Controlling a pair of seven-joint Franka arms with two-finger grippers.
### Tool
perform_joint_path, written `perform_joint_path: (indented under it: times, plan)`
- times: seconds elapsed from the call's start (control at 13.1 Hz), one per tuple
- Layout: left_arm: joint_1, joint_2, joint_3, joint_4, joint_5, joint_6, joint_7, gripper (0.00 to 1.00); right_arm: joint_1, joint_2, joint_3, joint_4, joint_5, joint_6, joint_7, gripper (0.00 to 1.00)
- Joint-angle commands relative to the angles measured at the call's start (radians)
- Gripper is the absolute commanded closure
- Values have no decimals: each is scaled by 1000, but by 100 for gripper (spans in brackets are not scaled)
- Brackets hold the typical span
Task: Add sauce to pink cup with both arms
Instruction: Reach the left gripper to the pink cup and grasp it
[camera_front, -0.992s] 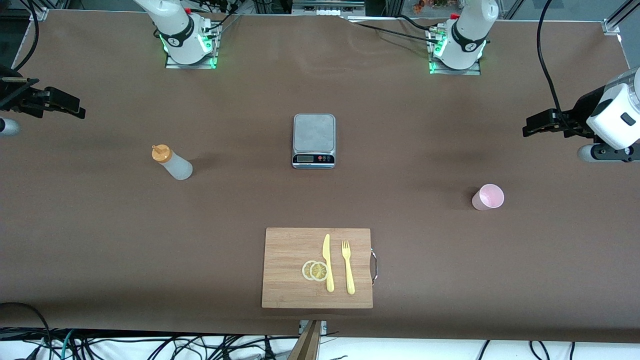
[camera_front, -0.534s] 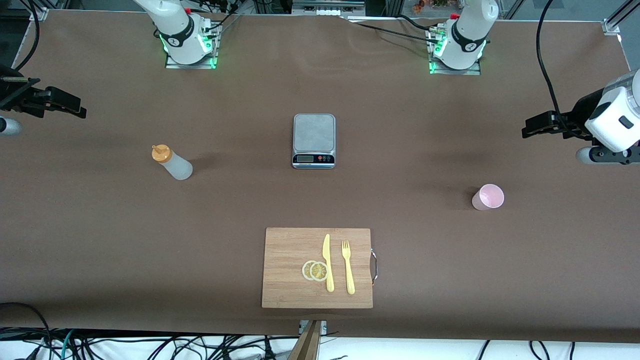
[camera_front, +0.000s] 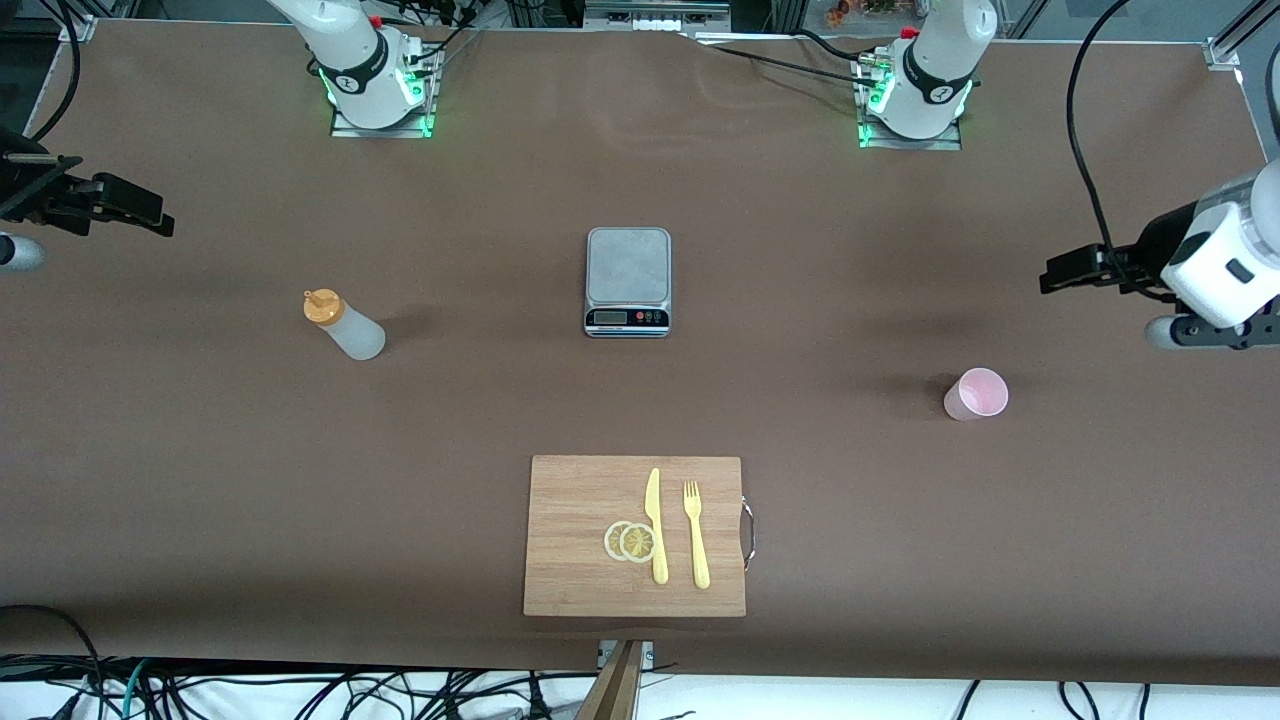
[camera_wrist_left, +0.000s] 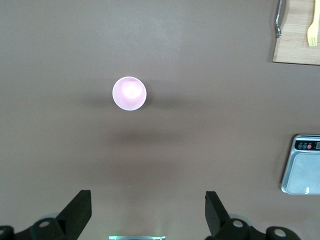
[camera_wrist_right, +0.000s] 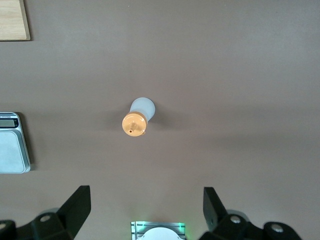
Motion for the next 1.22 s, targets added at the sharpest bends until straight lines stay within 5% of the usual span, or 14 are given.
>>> perform_joint_path:
  times: [0.0, 0.46, 0.69, 1.14]
  plan:
    - [9, 9, 1, -90, 48, 67, 72, 0, 1, -4, 1, 14, 11, -19, 6, 1]
    - [77, 52, 8, -304, 76, 367, 175, 0, 1, -4, 1, 14, 13, -19, 6, 1]
    - [102, 167, 8, -322, 75, 533, 250, 0, 1, -4, 1, 14, 13, -19, 6, 1]
    - [101, 214, 11, -430, 75, 773, 262, 1, -1, -4, 0, 14, 13, -20, 6, 1]
